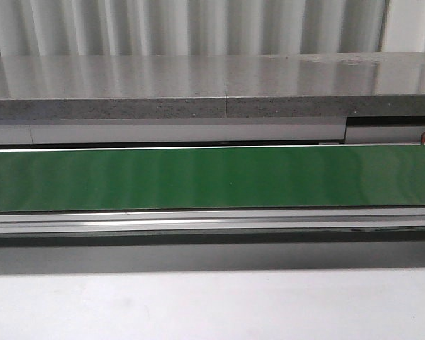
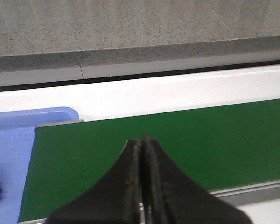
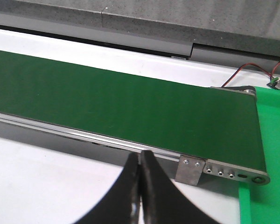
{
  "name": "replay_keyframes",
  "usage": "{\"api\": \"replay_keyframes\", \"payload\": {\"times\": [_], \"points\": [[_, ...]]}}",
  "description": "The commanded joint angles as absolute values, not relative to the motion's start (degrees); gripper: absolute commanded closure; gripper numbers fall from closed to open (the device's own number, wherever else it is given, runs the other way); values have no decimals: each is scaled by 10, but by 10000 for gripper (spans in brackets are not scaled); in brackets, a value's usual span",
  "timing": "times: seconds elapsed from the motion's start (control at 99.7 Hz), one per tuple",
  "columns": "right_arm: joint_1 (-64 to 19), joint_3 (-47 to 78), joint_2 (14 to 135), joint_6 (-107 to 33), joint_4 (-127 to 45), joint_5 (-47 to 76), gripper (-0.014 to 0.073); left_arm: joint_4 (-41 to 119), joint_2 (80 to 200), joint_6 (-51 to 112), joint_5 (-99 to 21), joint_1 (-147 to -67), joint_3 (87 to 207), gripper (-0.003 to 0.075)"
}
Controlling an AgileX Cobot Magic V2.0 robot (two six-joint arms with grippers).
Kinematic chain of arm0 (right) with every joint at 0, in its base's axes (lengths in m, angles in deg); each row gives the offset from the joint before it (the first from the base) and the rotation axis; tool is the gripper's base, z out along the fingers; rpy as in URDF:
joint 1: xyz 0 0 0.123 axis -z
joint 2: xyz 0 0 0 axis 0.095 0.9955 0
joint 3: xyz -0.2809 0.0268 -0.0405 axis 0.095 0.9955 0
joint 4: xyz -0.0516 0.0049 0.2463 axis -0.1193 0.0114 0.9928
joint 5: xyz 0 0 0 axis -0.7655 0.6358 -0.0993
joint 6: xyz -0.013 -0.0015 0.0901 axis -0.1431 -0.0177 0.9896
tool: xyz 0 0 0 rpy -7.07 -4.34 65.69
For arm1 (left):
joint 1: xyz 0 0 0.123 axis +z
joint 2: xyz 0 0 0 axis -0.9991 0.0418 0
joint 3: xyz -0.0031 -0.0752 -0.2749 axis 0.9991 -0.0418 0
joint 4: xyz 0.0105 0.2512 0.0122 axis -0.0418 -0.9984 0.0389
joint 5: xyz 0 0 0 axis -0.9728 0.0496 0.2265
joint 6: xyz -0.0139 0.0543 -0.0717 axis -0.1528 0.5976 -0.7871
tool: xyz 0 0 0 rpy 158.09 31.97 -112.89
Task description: Move button from right to left
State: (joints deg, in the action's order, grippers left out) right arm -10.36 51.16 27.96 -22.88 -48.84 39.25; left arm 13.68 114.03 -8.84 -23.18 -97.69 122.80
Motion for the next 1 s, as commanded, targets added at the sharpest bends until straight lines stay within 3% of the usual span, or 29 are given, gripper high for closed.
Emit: {"api": "replay_keyframes", "payload": {"times": [0.0,0.291,0.531,0.842,0.993], "points": [[-102,498,285,-236,-483,351,662,137,1109,-93,-269,-977,1221,740],[-102,498,285,-236,-483,351,662,137,996,-93,-282,-977,1138,740],[-102,498,285,-236,-483,351,662,135,929,-93,-449,-955,1030,740],[-102,498,285,-236,-483,351,662,125,801,-93,-448,-898,911,740],[-102,498,286,-236,-483,351,662,134,802,-93,-435,-900,883,740]]}}
